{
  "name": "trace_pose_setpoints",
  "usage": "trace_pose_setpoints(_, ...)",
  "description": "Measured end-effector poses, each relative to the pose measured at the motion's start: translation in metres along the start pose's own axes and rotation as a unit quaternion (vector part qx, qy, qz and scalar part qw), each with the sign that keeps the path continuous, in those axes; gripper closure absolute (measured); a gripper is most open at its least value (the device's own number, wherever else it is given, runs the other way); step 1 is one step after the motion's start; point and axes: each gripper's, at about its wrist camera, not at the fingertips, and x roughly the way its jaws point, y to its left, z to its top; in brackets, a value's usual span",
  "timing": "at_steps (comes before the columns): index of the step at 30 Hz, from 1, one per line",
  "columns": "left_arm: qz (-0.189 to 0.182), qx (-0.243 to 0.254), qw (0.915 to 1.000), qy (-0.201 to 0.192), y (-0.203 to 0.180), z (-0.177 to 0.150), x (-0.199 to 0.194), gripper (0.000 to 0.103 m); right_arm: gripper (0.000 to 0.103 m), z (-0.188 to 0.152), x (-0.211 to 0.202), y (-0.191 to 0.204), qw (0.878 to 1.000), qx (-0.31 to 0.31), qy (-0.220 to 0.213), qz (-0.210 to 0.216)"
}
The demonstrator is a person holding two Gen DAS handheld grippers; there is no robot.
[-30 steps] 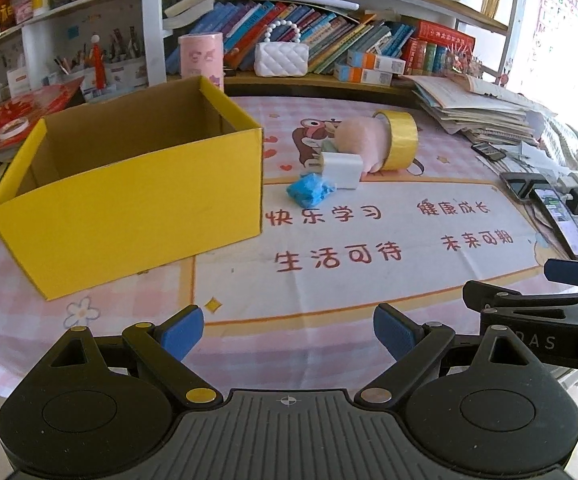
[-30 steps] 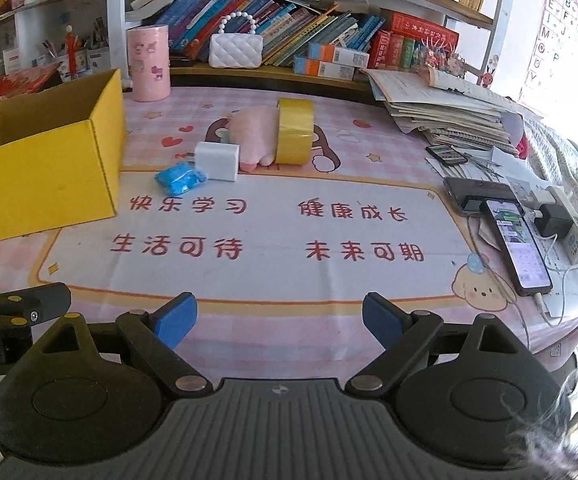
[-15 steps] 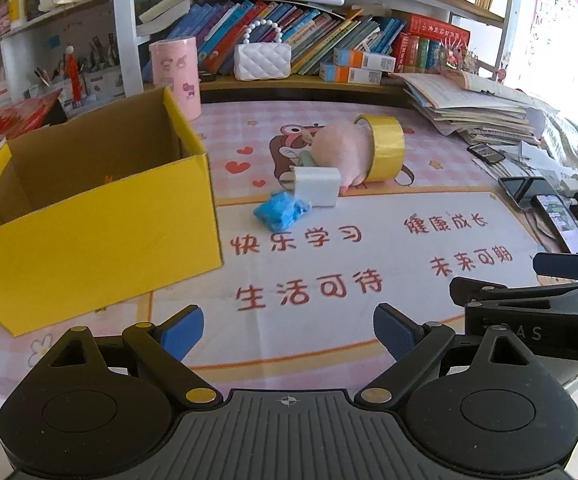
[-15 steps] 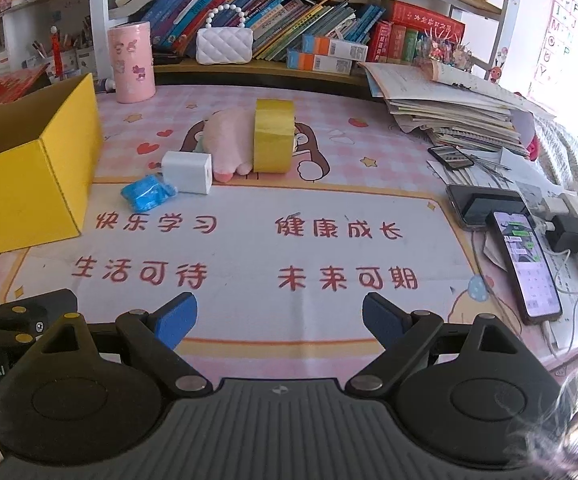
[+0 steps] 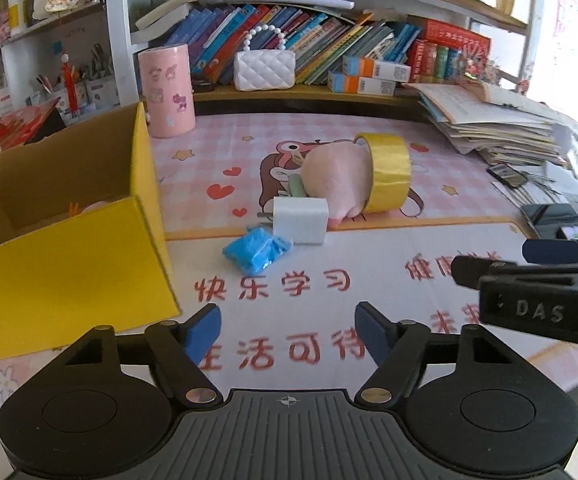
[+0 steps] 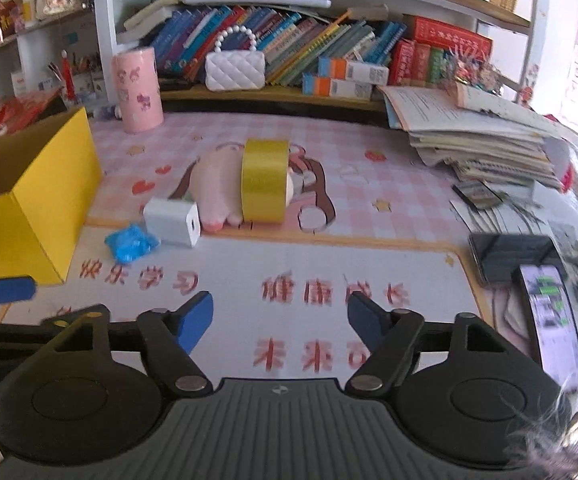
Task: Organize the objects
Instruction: 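Lower the left tool onto the blue plastic bag and close it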
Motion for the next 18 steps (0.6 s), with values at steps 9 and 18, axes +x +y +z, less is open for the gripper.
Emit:
trace_pose_setpoints(9,0.05,-0.019,0.9986,-0.008,-0.014,0.027,0.04,0.044,0.04,0.033,0.029,-0.024,0.999,0.004,-0.017,0.04)
trace_pose_setpoints(18,0.118,-0.009,0.9929,0.014,-0.017,0.041,0.081,0.044,0.04,0.045,0.041,-0.035,0.998,-0.004,-0.022,0.064)
